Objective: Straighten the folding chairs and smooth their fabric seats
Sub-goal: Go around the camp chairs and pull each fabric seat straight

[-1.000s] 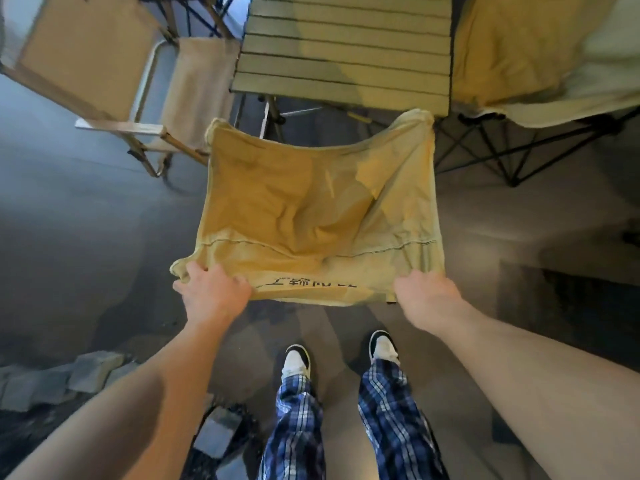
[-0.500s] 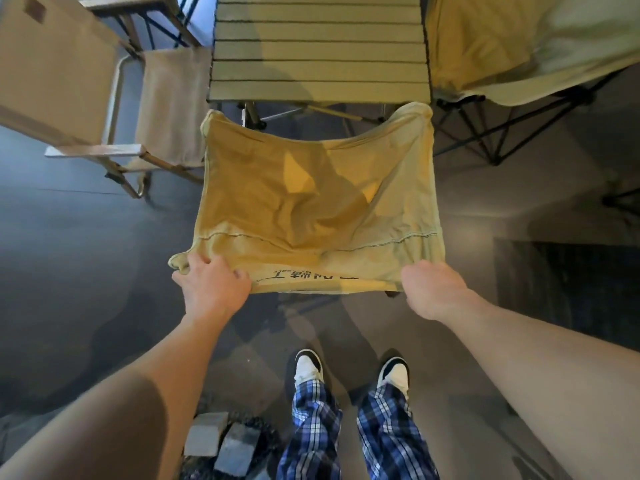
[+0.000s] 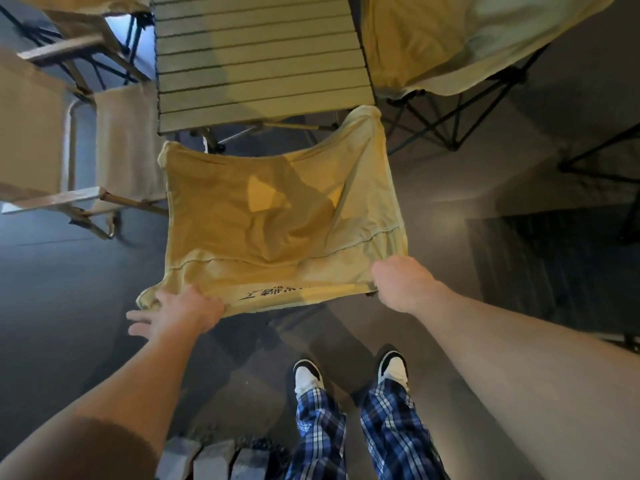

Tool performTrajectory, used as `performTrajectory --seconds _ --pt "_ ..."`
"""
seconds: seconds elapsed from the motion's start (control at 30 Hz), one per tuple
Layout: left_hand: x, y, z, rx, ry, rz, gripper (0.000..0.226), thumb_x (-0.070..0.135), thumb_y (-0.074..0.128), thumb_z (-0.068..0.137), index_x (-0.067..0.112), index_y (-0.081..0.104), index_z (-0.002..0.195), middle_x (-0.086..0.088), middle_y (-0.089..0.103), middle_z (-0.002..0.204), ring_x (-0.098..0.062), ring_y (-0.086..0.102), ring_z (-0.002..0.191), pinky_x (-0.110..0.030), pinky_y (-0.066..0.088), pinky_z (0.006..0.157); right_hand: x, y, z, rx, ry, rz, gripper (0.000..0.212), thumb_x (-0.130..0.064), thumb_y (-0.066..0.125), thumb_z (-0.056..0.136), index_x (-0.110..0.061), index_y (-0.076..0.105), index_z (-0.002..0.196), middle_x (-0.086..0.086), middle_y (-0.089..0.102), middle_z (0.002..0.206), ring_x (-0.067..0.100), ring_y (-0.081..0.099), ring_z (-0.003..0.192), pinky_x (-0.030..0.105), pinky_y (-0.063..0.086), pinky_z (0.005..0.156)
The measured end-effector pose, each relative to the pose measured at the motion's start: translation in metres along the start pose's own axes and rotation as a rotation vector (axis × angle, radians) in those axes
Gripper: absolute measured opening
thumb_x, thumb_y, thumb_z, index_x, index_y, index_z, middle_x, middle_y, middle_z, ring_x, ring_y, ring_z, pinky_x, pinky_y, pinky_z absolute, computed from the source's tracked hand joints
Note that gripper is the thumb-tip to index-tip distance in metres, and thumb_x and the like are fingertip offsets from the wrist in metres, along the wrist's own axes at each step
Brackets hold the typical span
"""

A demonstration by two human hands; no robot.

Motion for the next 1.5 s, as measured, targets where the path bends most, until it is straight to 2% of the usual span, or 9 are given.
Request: performTrajectory --seconds 0.1,0.17,0.3,0.43,0.57,0.83,0.97,1.3,1.5 --pt "0.028 -0.017 -0.030 -0.015 -0.096 0.071 0.070 0.038 0.050 0.093 0.013 0.025 0.153 -0.018 -0.007 0.163 -0.049 -0.008 0.146 -0.060 0.006 0.118 0.016 -0.003 -0.013 -0.032 -0.001 0.138 0.023 -0.008 0.048 0.090 -0.011 0.059 0.109 0.006 0.056 0.095 0.029 0.055 0.086 0.037 0.047 0.069" --pt "0.059 -0.023 -0.051 0.070 0.098 0.198 0.058 0.032 0.045 0.092 0.015 0.038 0.146 -0.015 0.007 0.163 -0.047 -0.004 0.147 -0.061 0.007 0.117 0.028 -0.003 -0.022 -0.038 -0.026 0.228 0.023 -0.014 0.050 0.088 -0.019 0.058 0.109 0.005 0.059 0.100 0.030 0.060 0.091 0.039 0.052 0.074" --pt "0.152 -0.034 -0.114 0.092 0.480 0.248 0.045 0.029 0.041 0.090 0.016 0.053 0.131 -0.013 0.048 0.138 -0.037 0.038 0.130 -0.050 0.028 0.104 0.073 -0.009 -0.057 0.011 0.035 0.364 0.035 -0.018 0.049 0.090 -0.023 0.056 0.124 0.008 0.059 0.112 0.033 0.061 0.096 0.044 0.054 0.081" --pt "0.247 -0.020 -0.205 0.081 0.823 0.271 0.041 0.036 0.045 0.089 0.019 0.059 0.123 -0.011 0.059 0.128 -0.035 0.054 0.117 -0.045 0.043 0.100 0.155 -0.002 -0.115 0.075 0.223 0.481 0.036 -0.020 0.048 0.094 -0.018 0.055 0.129 0.013 0.055 0.126 0.036 0.058 0.109 0.044 0.051 0.090" --pt "0.324 0.025 -0.300 0.066 1.056 0.398 0.043 0.045 0.048 0.074 0.025 0.066 0.106 -0.011 0.065 0.122 -0.035 0.062 0.110 -0.037 0.051 0.092 0.250 0.020 -0.194 0.148 0.442 0.658 0.026 -0.019 0.048 0.092 -0.018 0.060 0.115 0.010 0.059 0.113 0.034 0.060 0.095 0.039 0.049 0.075" --pt "0.417 0.083 -0.505 0.032 1.376 0.439 0.022 0.038 0.054 0.085 0.034 0.068 0.101 -0.006 0.068 0.109 -0.028 0.064 0.097 -0.035 0.052 0.090 0.397 0.069 -0.333 0.241 0.772 0.968 0.015 -0.021 0.047 0.092 -0.015 0.060 0.093 0.007 0.062 0.091 0.030 0.061 0.082 0.035 0.051 0.066" --pt "0.468 0.067 -0.587 0.030 1.500 0.405 0.006 0.040 0.056 0.086 0.040 0.062 0.086 -0.001 0.068 0.105 -0.025 0.062 0.095 -0.034 0.051 0.086 0.457 0.044 -0.374 0.392 0.906 1.114 0.024 -0.016 0.042 0.095 -0.014 0.052 0.073 0.007 0.055 0.075 0.026 0.052 0.063 0.029 0.041 0.051" --pt "0.655 -0.014 -0.656 -0.005 1.593 0.349 0.018 0.035 0.053 0.096 0.031 0.066 0.108 0.000 0.066 0.111 -0.019 0.057 0.099 -0.031 0.044 0.084 0.632 -0.044 -0.324 0.491 1.040 1.242 0.018 -0.026 0.047 0.095 -0.016 0.061 0.098 0.007 0.062 0.097 0.027 0.060 0.084 0.036 0.053 0.071" --pt "0.780 -0.070 -0.672 0.003 1.550 0.395 0.016 0.034 0.052 0.094 0.032 0.065 0.103 -0.001 0.064 0.112 -0.025 0.059 0.105 -0.037 0.049 0.090 0.738 -0.109 -0.285 0.485 1.111 1.321 0.019 -0.027 0.048 0.093 -0.015 0.055 0.105 0.008 0.058 0.102 0.028 0.058 0.087 0.035 0.048 0.066"
Point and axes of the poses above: each hand's wrist, its own z-axis towards the middle knuckle, its own y-axis out of the palm, x = y × z, the point moved 2 cm from there along z, towards the middle knuckle
